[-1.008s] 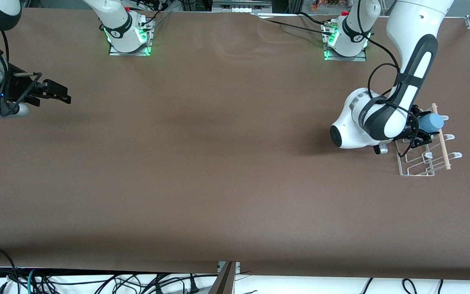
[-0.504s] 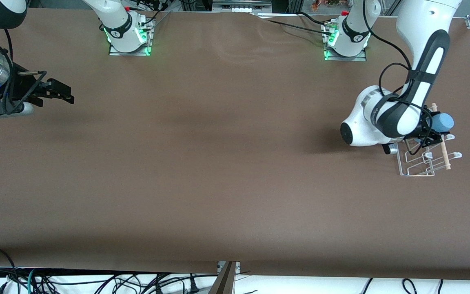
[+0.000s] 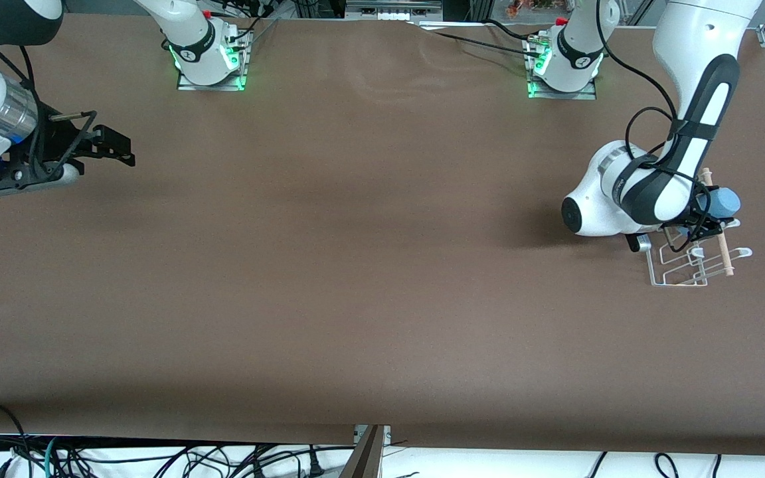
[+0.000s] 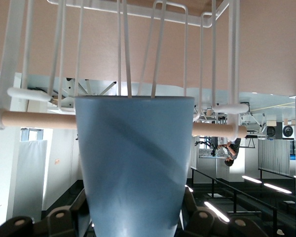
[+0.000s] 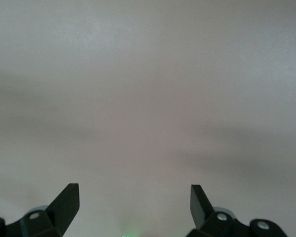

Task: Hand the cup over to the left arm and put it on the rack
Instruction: 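Lower the cup onto the rack and open the left gripper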

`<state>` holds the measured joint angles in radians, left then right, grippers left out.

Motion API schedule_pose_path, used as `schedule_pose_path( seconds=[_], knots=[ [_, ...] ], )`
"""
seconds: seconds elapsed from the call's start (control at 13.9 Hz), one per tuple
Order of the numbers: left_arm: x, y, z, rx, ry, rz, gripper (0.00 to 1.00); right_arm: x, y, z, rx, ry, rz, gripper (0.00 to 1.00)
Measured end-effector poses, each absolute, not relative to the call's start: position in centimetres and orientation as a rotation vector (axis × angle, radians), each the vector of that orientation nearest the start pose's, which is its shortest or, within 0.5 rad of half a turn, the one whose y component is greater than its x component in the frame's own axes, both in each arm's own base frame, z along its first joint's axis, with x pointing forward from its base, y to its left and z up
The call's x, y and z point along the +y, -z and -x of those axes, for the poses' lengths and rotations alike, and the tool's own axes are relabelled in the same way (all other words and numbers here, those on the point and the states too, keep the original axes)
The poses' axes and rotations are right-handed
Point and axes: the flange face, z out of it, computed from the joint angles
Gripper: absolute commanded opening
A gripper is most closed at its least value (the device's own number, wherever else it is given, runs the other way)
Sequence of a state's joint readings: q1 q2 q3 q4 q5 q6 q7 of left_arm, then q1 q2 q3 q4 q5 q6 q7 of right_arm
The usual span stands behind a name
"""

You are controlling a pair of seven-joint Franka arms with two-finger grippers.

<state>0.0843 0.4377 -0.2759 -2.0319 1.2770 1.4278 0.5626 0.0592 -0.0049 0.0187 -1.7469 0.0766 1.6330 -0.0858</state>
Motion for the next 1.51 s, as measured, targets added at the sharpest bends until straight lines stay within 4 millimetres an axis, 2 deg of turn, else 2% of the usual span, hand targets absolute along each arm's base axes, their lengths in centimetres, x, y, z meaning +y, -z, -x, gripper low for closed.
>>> schedule_pose_path(
  seconds=[0.07, 0.14, 0.22, 0.29, 0.65, 0.86, 1.01, 1.15, 1.51],
  knots=[
    [1.7, -25.1, -54.0, 1.204, -1.179, 1.489, 0.0, 5.1, -54.9, -54.7, -0.237, -0.173, 3.049, 0.99],
    [1.8, -24.9, -54.0, 1.202, -1.174, 1.491, 0.05, 5.1, -54.9, -54.8, -0.237, -0.174, 3.048, 0.99],
    [1.9, -24.8, -54.0, 1.205, -1.168, 1.493, 0.25, 5.1, -54.9, -54.9, -0.237, -0.172, 3.047, 0.99],
    [1.9, -24.7, -54.0, 1.209, -1.164, 1.496, 0.99, 5.1, -54.9, -55.0, -0.236, -0.171, 3.048, 0.99],
    [1.9, -24.6, -54.0, 1.215, -1.156, 1.499, 1.0, 4.7, -55.0, -55.3, -0.232, -0.16, 3.064, 0.99],
    [1.8, -24.7, -54.1, 1.216, -1.15, 1.502, 1.0, 4.2, -55.3, -55.9, -0.251, -0.086, 3.132, 0.99],
    [1.5, -25.2, -54.3, 1.204, -1.142, 1.57, 1.0, 4.1, -55.2, -56.0, -0.253, -0.082, 3.138, 0.99],
    [0.7, -27.1, -54.9, 1.176, -1.12, 1.722, 1.0, 4.1, -55.3, -56.1, -0.253, -0.075, 3.138, 0.99],
    [-2.4, -35.5, -57.1, 1.047, -0.955, 2.285, 1.0, 5.6, -56.0, -56.1, -0.294, -0.046, 3.137, 0.99]
  ],
)
